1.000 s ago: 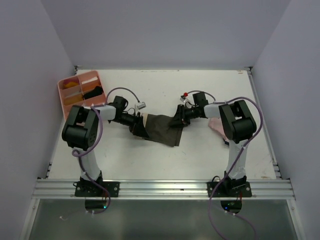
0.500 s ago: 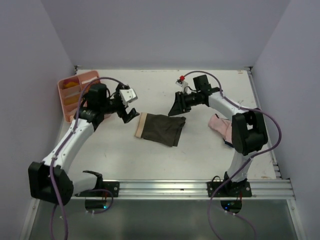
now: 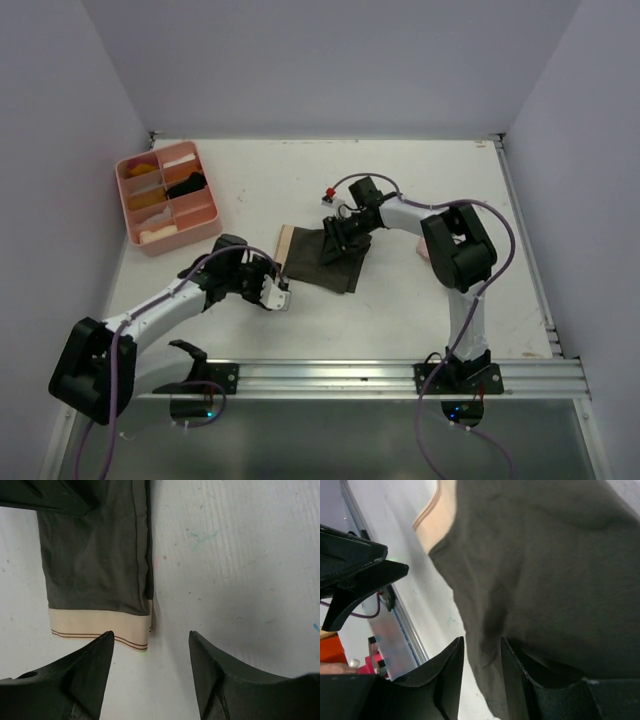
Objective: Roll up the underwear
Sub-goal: Fold the underwear
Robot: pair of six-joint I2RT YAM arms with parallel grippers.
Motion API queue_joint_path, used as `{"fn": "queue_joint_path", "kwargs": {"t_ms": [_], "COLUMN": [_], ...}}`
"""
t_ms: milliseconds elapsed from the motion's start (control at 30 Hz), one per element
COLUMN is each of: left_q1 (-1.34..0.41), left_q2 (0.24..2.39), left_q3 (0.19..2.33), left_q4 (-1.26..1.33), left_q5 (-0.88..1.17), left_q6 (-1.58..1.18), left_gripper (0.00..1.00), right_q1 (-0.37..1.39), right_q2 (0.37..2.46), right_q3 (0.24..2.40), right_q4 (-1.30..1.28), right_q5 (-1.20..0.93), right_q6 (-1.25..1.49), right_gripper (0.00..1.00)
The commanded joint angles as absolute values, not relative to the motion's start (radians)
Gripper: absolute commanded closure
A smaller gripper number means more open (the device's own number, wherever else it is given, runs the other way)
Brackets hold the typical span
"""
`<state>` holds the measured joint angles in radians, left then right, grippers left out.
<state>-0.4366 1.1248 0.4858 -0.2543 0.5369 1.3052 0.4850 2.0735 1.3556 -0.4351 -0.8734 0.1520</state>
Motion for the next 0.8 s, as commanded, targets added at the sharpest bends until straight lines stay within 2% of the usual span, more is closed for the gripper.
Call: {"fn": "queue_joint_path", "kwargs": {"t_ms": [0,100,233,533,767], "left_q1": [-0.443,-0.445,-0.446,-0.457,-0.457], "left_q2": [1.193,1.244,1.298,1.376,1.456], "left_q3": [0.546,0.572,0.577,0.58,0.601], "left_q4": [-0.199,-0.172,-0.21,-0.23,-0.196], "left_q5": [0.518,0.538,0.561,0.545,0.523], "left_q6": [1.44,1.454,1.566,1.637,1.644], "left_gripper": [0.36,0.42,0.6,0.59,0.66], "right_q1": [0.489,0.491,0.491,0.489,0.489], "right_q2": [2.106,2.138,2.17,2.186,2.197], "right_q3": [1.376,1.374,1.377,1.399,1.391], "right_q4": [-0.451,-0.474,-0.494,-0.52,-0.558], "right_q5": [-0.835,-0.818,-0.818,-0.833,-0.827], "right_q6": [0.117,0.094,0.08,0.074,0.029], "right_gripper": [0.61,0.61,0.61,0.62,0.62]}}
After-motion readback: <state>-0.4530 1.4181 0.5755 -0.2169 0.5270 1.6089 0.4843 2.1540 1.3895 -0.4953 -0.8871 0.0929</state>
